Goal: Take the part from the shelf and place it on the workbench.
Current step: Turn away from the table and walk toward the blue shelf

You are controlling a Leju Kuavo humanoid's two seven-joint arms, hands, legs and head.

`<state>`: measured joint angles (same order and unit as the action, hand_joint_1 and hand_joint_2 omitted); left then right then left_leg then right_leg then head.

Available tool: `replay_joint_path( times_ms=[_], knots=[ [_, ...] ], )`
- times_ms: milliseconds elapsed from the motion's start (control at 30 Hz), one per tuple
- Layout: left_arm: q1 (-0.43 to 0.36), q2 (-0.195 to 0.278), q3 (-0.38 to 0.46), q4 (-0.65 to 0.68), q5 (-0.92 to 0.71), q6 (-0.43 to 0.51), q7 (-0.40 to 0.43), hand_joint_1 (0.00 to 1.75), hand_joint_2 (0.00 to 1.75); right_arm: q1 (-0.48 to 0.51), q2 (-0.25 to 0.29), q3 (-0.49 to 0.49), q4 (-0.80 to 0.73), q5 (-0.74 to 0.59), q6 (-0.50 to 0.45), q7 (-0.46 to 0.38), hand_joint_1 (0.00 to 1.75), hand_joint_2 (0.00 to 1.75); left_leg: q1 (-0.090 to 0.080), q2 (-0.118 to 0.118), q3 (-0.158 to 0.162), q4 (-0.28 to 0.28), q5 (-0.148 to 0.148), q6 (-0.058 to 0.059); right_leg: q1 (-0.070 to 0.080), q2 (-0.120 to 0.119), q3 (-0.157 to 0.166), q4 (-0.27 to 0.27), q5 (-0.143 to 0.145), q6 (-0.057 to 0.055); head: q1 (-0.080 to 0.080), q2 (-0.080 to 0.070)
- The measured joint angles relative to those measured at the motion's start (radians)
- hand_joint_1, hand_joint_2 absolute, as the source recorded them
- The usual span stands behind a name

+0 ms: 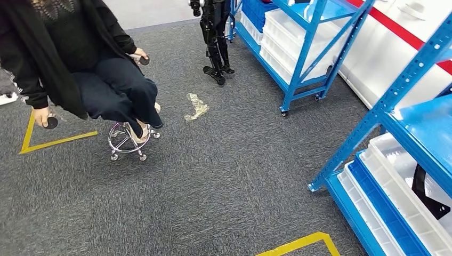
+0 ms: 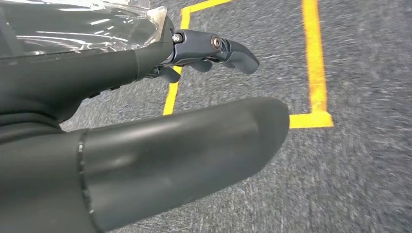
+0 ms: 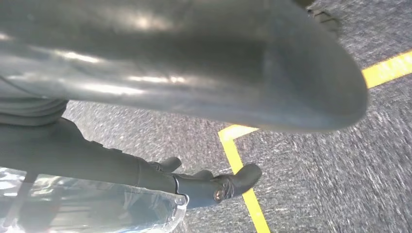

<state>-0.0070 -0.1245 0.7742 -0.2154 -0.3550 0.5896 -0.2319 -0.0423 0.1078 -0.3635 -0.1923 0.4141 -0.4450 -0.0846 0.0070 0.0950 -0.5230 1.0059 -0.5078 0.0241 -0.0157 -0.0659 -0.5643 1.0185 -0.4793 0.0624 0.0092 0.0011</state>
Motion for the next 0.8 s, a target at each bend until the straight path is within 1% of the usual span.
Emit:
replay_joint_path(
  times_ms=[33, 67, 100, 133, 167, 200, 233, 267, 300, 333, 367, 400, 433, 467, 500, 533, 567, 600, 633, 667, 700, 733, 767, 800],
  knots=[
    [-0.001, 0.000, 0.000, 0.000, 0.000, 0.000, 0.000, 0.00, 0.00, 0.000, 0.000, 0.000, 0.000, -0.001, -0.001, 0.000, 0.00, 0.00, -0.001, 0.009, 0.005, -0.001, -0.003, -0.006, 0.005, -0.001, 0.001, -0.006, 0.004, -0.008, -0.001, 0.000],
    [-0.005, 0.000, 0.000, 0.000, -0.001, 0.001, 0.000, 0.00, 0.00, 0.001, -0.001, 0.000, 0.000, -0.002, -0.003, 0.000, 0.00, 0.00, 0.000, 0.019, 0.010, -0.003, -0.005, -0.013, 0.006, 0.010, 0.000, -0.008, 0.006, -0.017, -0.002, 0.000],
    [-0.008, 0.000, 0.000, 0.000, -0.002, 0.001, 0.000, 0.00, 0.00, 0.003, -0.002, 0.000, 0.000, -0.003, -0.004, 0.000, 0.00, 0.00, 0.004, 0.017, 0.013, -0.001, -0.009, -0.019, 0.002, 0.021, 0.001, -0.010, 0.008, -0.024, -0.003, 0.000],
    [-0.010, 0.000, -0.001, -0.001, -0.003, 0.002, 0.001, 0.00, 0.00, 0.004, -0.003, 0.000, 0.000, -0.005, -0.007, 0.000, 0.00, 0.00, 0.008, 0.001, 0.011, 0.013, -0.022, -0.024, -0.003, 0.032, 0.003, -0.013, 0.010, -0.033, -0.004, 0.000],
    [-0.011, -0.001, -0.001, -0.001, -0.006, 0.002, 0.001, 0.00, 0.00, 0.005, -0.004, 0.000, 0.000, -0.007, -0.009, 0.000, 0.00, 0.00, 0.011, -0.025, -0.001, 0.046, -0.047, -0.029, -0.007, 0.042, 0.006, -0.016, 0.012, -0.042, -0.006, 0.000],
    [-0.010, -0.001, -0.001, -0.001, -0.008, 0.003, 0.001, 0.00, 0.00, 0.005, -0.003, 0.000, 0.000, -0.009, -0.011, 0.000, 0.00, 0.00, 0.013, -0.056, -0.024, 0.100, -0.080, -0.030, -0.010, 0.053, 0.009, -0.017, 0.014, -0.048, -0.009, 0.000],
    [-0.008, -0.001, -0.001, -0.001, -0.010, 0.003, 0.001, 0.00, 0.00, 0.005, -0.003, 0.000, 0.000, -0.010, -0.013, 0.001, 0.00, 0.00, 0.013, -0.080, -0.056, 0.170, -0.116, -0.030, -0.008, 0.064, 0.009, -0.017, 0.014, -0.053, -0.011, 0.000],
    [-0.005, -0.001, -0.002, 0.000, -0.012, 0.003, 0.001, 0.00, 0.00, 0.006, -0.002, 0.000, 0.000, -0.012, -0.014, 0.001, 0.00, 0.00, 0.013, -0.091, -0.089, 0.236, -0.144, -0.030, -0.005, 0.076, 0.009, -0.016, 0.014, -0.055, -0.012, 0.000],
    [-0.003, 0.000, -0.002, 0.000, -0.013, 0.003, 0.002, 0.00, 0.00, 0.008, -0.002, 0.000, 0.000, -0.014, -0.014, 0.000, 0.00, 0.00, 0.013, -0.096, -0.113, 0.277, -0.152, -0.030, -0.002, 0.090, 0.009, -0.016, 0.015, -0.056, -0.012, 0.000],
    [-0.002, 0.001, -0.002, 0.000, -0.014, 0.003, 0.002, 0.00, 0.00, 0.009, -0.001, 0.000, 0.000, -0.017, -0.014, 0.000, 0.00, 0.00, 0.013, -0.098, -0.122, 0.283, -0.140, -0.028, -0.001, 0.105, 0.010, -0.015, 0.015, -0.057, -0.012, 0.000],
    [-0.002, 0.001, -0.002, 0.000, -0.017, 0.003, 0.002, 0.00, 0.00, 0.011, -0.001, -0.001, 0.000, -0.019, -0.014, 0.000, 0.00, 0.00, 0.014, -0.100, -0.112, 0.251, -0.109, -0.027, 0.000, 0.119, 0.011, -0.015, 0.015, -0.057, -0.012, 0.000],
    [-0.002, 0.002, -0.002, 0.000, -0.019, 0.003, 0.002, 0.00, 0.00, 0.011, -0.001, -0.001, 0.000, -0.021, -0.014, -0.001, 0.00, 0.00, 0.015, -0.108, -0.087, 0.190, -0.069, -0.025, 0.000, 0.132, 0.012, -0.014, 0.015, -0.057, -0.012, 0.000],
    [-0.002, 0.003, -0.002, 0.000, -0.020, 0.003, 0.002, 0.00, 0.00, 0.010, 0.000, -0.001, 0.000, -0.022, -0.014, -0.002, 0.00, 0.00, 0.017, -0.129, -0.059, 0.123, -0.035, -0.024, 0.001, 0.144, 0.013, -0.012, 0.014, -0.055, -0.012, 0.000],
    [-0.002, 0.003, -0.002, 0.000, -0.021, 0.003, 0.001, 0.00, 0.00, 0.009, 0.000, -0.001, 0.000, -0.022, -0.014, -0.003, 0.00, 0.00, 0.018, -0.148, -0.038, 0.069, -0.013, -0.023, 0.004, 0.155, 0.011, -0.009, 0.013, -0.053, -0.011, 0.000],
    [-0.002, 0.004, -0.002, 0.000, -0.022, 0.002, 0.001, 0.00, 0.00, 0.009, 0.001, -0.001, 0.000, -0.023, -0.014, -0.004, 0.00, 0.00, 0.019, -0.162, -0.025, 0.034, -0.002, -0.022, 0.007, 0.164, 0.008, -0.007, 0.012, -0.049, -0.010, 0.000],
    [-0.002, 0.004, -0.003, -0.001, -0.023, 0.002, 0.001, 0.00, 0.00, 0.009, 0.002, -0.002, 0.000, -0.025, -0.014, -0.004, 0.00, 0.00, 0.016, -0.168, -0.021, 0.020, -0.002, -0.019, 0.008, 0.173, 0.003, -0.007, 0.012, -0.043, -0.010, 0.000],
    [-0.003, 0.004, -0.003, -0.001, -0.023, 0.000, 0.000, 0.00, 0.00, 0.010, 0.002, -0.002, 0.000, -0.026, -0.014, -0.005, 0.00, 0.00, 0.013, -0.158, -0.020, 0.018, -0.002, -0.014, 0.008, 0.182, -0.001, -0.009, 0.013, -0.036, -0.009, 0.000],
    [-0.005, 0.004, -0.003, -0.001, -0.024, -0.001, -0.002, 0.00, 0.00, 0.012, 0.002, -0.003, 0.000, -0.027, -0.015, -0.005, 0.00, 0.00, 0.011, -0.148, -0.019, 0.015, 0.000, -0.006, 0.005, 0.189, -0.004, -0.011, 0.014, -0.029, -0.009, 0.000],
    [-0.007, 0.004, -0.003, -0.001, -0.025, -0.002, -0.004, 0.00, 0.00, 0.014, 0.002, -0.003, 0.000, -0.028, -0.015, -0.004, 0.00, 0.00, 0.011, -0.137, -0.015, 0.011, 0.004, 0.003, 0.004, 0.180, -0.010, -0.004, 0.012, -0.024, -0.009, 0.000],
    [-0.008, 0.004, -0.003, -0.001, -0.027, -0.002, -0.006, 0.00, 0.00, 0.015, 0.001, -0.003, 0.000, -0.027, -0.017, -0.003, 0.00, 0.00, 0.011, -0.125, -0.012, 0.007, 0.007, 0.011, 0.004, 0.159, -0.020, 0.016, 0.001, -0.022, -0.006, 0.000],
    [-0.008, 0.004, -0.003, -0.001, -0.029, -0.002, -0.007, 0.00, 0.00, 0.014, 0.001, -0.003, 0.000, -0.026, -0.018, -0.001, 0.00, 0.00, 0.012, -0.112, -0.009, 0.003, 0.010, 0.018, 0.004, 0.132, -0.040, 0.057, -0.020, -0.024, -0.003, 0.000],
    [-0.008, 0.004, -0.003, -0.001, -0.030, -0.002, -0.008, 0.00, 0.00, 0.013, 0.001, -0.003, 0.000, -0.024, -0.018, 0.001, 0.00, 0.00, 0.010, -0.099, -0.007, 0.002, 0.011, 0.022, 0.004, 0.103, -0.070, 0.117, -0.050, -0.027, 0.000, 0.000],
    [-0.007, 0.004, -0.003, -0.001, -0.031, -0.002, -0.008, 0.00, 0.00, 0.011, 0.001, -0.003, 0.000, -0.023, -0.018, 0.002, 0.00, 0.00, 0.008, -0.085, -0.008, 0.002, 0.011, 0.025, 0.004, 0.088, -0.105, 0.188, -0.080, -0.029, 0.004, 0.000],
    [-0.006, 0.004, -0.003, -0.001, -0.031, -0.002, -0.008, 0.00, 0.00, 0.010, 0.001, -0.003, 0.000, -0.022, -0.018, 0.003, 0.00, 0.00, 0.007, -0.070, -0.008, 0.002, 0.010, 0.025, 0.003, 0.081, -0.135, 0.248, -0.101, -0.027, 0.004, 0.000]
  ],
)
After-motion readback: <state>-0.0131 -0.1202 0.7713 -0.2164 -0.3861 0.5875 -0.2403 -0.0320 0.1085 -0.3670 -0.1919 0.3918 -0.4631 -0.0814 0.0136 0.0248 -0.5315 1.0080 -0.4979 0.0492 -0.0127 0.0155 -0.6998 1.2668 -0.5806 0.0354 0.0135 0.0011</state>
